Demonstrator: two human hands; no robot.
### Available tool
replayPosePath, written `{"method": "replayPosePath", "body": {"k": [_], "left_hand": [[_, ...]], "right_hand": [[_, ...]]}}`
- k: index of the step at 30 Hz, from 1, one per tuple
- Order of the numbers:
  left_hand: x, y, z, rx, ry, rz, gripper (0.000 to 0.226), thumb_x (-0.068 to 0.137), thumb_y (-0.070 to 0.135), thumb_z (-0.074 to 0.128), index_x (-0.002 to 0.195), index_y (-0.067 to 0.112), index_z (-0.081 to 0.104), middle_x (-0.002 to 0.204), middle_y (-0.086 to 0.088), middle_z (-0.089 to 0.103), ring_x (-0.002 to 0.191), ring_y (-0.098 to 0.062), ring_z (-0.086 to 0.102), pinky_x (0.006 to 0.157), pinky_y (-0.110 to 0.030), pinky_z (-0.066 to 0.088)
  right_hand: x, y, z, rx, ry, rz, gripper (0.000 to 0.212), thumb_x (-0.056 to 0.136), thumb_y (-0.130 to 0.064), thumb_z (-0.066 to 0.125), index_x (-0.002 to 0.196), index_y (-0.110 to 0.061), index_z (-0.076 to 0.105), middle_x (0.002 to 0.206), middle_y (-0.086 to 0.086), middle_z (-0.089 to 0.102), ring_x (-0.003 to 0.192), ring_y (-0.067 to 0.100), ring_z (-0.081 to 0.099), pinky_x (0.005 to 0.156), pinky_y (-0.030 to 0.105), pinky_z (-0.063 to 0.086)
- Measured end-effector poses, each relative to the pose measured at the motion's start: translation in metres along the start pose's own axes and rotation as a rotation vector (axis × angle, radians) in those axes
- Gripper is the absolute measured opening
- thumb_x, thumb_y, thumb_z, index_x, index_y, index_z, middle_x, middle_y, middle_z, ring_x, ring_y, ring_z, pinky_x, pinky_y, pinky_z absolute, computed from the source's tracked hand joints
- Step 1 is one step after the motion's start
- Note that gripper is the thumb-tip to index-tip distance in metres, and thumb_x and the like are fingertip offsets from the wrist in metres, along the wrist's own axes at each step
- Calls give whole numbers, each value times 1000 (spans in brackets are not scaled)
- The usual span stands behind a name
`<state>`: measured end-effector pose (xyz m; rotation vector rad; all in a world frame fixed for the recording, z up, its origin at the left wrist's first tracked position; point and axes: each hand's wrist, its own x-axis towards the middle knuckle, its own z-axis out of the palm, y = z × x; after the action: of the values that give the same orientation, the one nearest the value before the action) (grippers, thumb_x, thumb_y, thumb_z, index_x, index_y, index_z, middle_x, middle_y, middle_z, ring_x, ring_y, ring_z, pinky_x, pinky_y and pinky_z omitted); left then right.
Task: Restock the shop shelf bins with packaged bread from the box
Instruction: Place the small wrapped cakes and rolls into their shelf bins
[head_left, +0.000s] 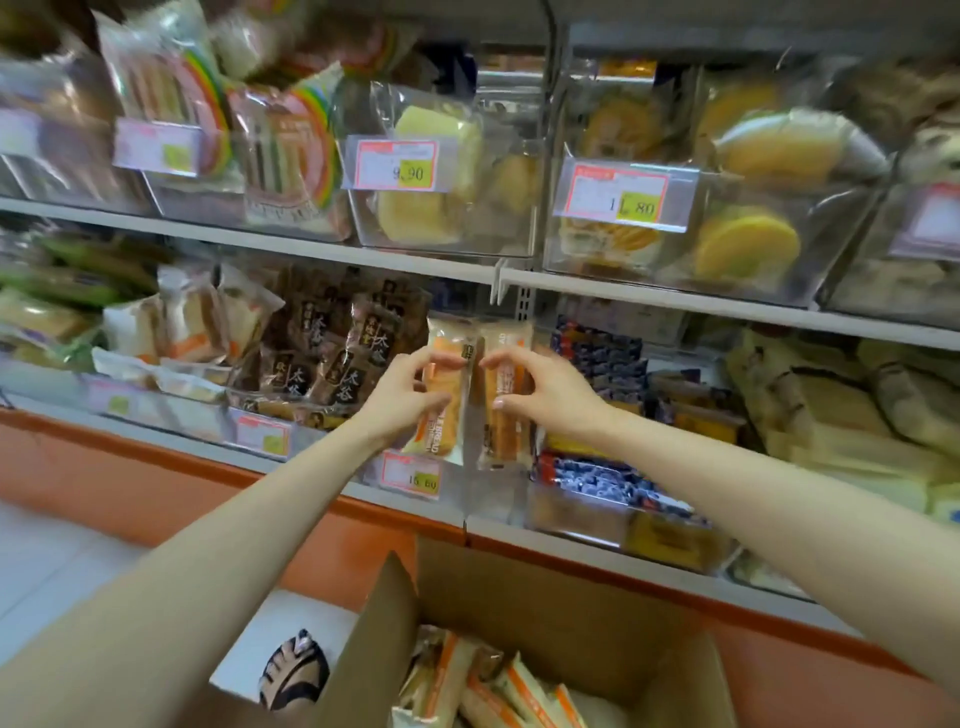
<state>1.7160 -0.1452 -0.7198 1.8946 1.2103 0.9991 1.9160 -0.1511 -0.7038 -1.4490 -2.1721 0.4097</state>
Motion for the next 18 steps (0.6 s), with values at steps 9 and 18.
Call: {"method": "replayPosePath", "body": {"k": [9,18], "left_hand": [[69,-61,16,-56,140,-133,35,66,7,58,89,33,66,110,-14,61,96,-26,62,85,-36,54],[115,-99,32,64,138,-155,26,76,7,59,94,25,65,109,-13,59,100,-28,59,91,-39,50]], "right_hand": [[88,28,25,-42,-6,85,31,87,-9,64,111,-27,57,128,0,53,109,18,51,78,23,39],[141,63,33,-56,-214,116,35,83,-13,71,114,-26,61,114,-4,52,102,13,50,72,21,41]]}}
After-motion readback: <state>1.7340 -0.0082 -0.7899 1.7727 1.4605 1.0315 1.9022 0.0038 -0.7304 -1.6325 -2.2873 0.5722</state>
